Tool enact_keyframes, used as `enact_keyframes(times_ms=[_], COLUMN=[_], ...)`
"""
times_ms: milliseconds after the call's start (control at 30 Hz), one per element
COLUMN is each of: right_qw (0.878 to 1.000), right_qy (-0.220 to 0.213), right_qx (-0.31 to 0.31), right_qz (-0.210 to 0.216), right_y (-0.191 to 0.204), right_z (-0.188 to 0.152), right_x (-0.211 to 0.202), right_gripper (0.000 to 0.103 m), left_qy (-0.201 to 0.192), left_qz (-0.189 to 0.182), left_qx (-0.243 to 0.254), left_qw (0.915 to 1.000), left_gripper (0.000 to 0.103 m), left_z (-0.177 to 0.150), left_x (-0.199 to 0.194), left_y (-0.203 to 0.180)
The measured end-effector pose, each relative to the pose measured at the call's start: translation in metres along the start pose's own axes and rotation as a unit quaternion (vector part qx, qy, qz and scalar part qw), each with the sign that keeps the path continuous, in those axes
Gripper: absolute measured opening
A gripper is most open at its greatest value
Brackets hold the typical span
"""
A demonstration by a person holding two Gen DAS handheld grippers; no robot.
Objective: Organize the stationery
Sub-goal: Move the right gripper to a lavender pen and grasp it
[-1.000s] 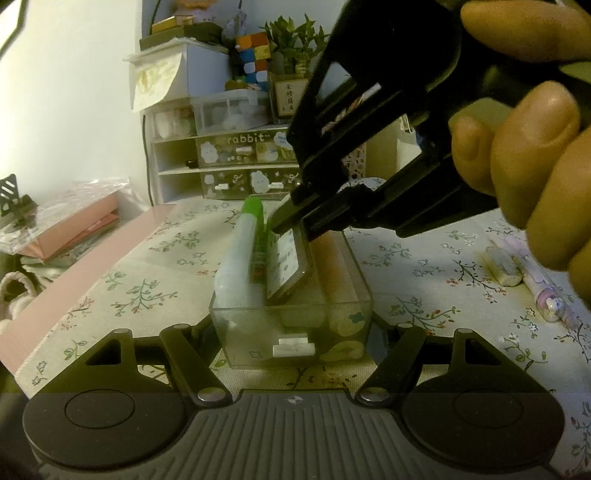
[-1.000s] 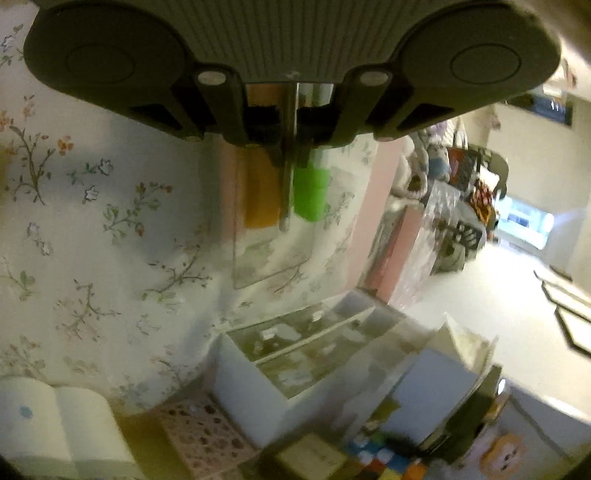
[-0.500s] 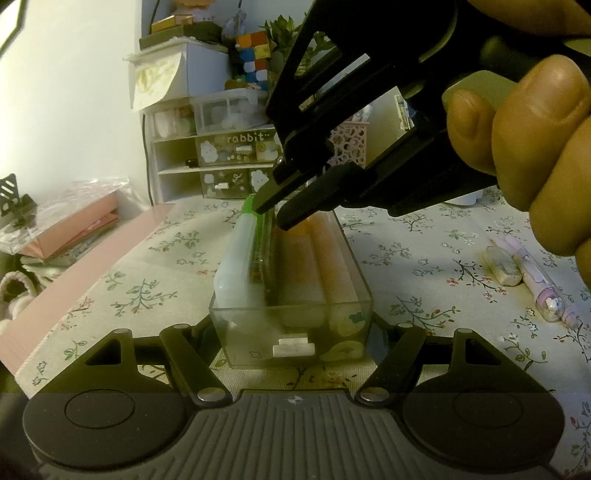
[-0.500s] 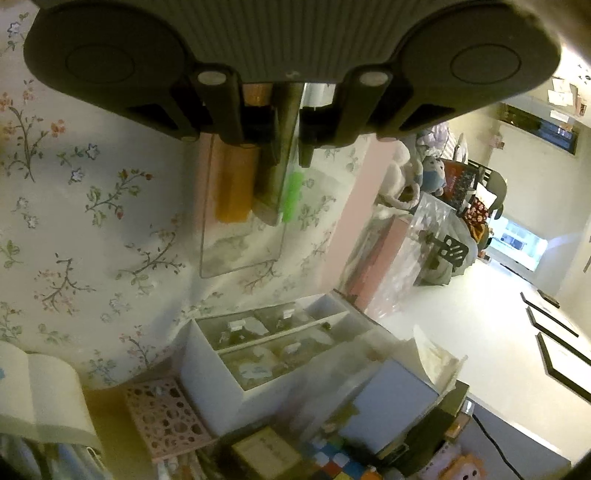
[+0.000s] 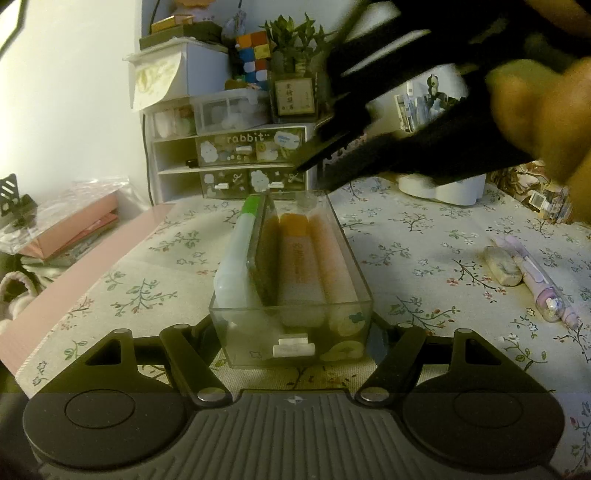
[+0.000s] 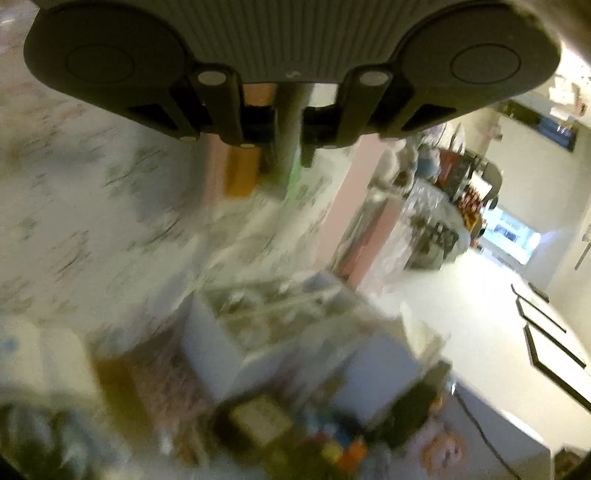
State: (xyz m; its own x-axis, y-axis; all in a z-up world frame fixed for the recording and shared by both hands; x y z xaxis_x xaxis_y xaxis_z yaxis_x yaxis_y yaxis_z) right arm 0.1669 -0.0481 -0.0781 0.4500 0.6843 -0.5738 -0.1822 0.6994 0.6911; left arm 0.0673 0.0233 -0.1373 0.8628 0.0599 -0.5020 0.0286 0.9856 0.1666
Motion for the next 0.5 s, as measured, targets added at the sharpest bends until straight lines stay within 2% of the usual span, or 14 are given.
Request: enact_keyframes(times_ms=[33, 67, 200, 300, 500], right_qw=[1.000, 0.999, 0.991, 0.983, 0.972], right_qy=[-0.019, -0.034, -0.070, -0.079, -0.084], right_qx=[-0.002, -0.002, -0.016, -0.019, -0.004], right_qz=[-0.009, -0.023, -0.113, -0.164, -0.218], right_y=[-0.008, -0.015, -0.057, -0.081, -0.113], right_z=[0.006, 0.011, 0.025, 0.025, 0.017], right_x=[-0.012, -0.021, -0.053, -0.068, -0.090], right_gripper=[0.028, 0.030, 0.030, 0.030, 0.031], left_qy=[0.000, -0.001, -0.002, -0.001, 0.005], left_qz=[0.000, 0.000, 0.001, 0.000, -0.001], left_qx=[-0.001, -0.001, -0.003, -0.005, -0.005], left_qw=[1.0000, 1.0000, 1.0000, 1.0000, 1.0000], left_gripper=[0.073, 0.073, 0.073, 0.073, 0.073], left_z=[0.000, 0.000, 0.000, 0.001, 0.003], left_x=[0.000, 0.000, 0.000, 0.000, 0.002], left_y=[0.000, 0.000, 0.000, -0.001, -0.003])
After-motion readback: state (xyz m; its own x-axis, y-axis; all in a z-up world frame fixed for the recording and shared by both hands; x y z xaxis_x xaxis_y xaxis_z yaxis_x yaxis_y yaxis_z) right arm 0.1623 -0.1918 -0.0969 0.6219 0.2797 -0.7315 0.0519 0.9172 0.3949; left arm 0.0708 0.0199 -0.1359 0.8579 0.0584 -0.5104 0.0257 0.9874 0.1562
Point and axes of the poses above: each gripper's, at about its wrist camera, not at the fingertips, and x roughly the way its jaws point, y to its left, z to its top, the point moved 5 cm from there along x, roughly the way its jaws point, and after that the axes turned 7 degrees about x, right-handed, at the moved point
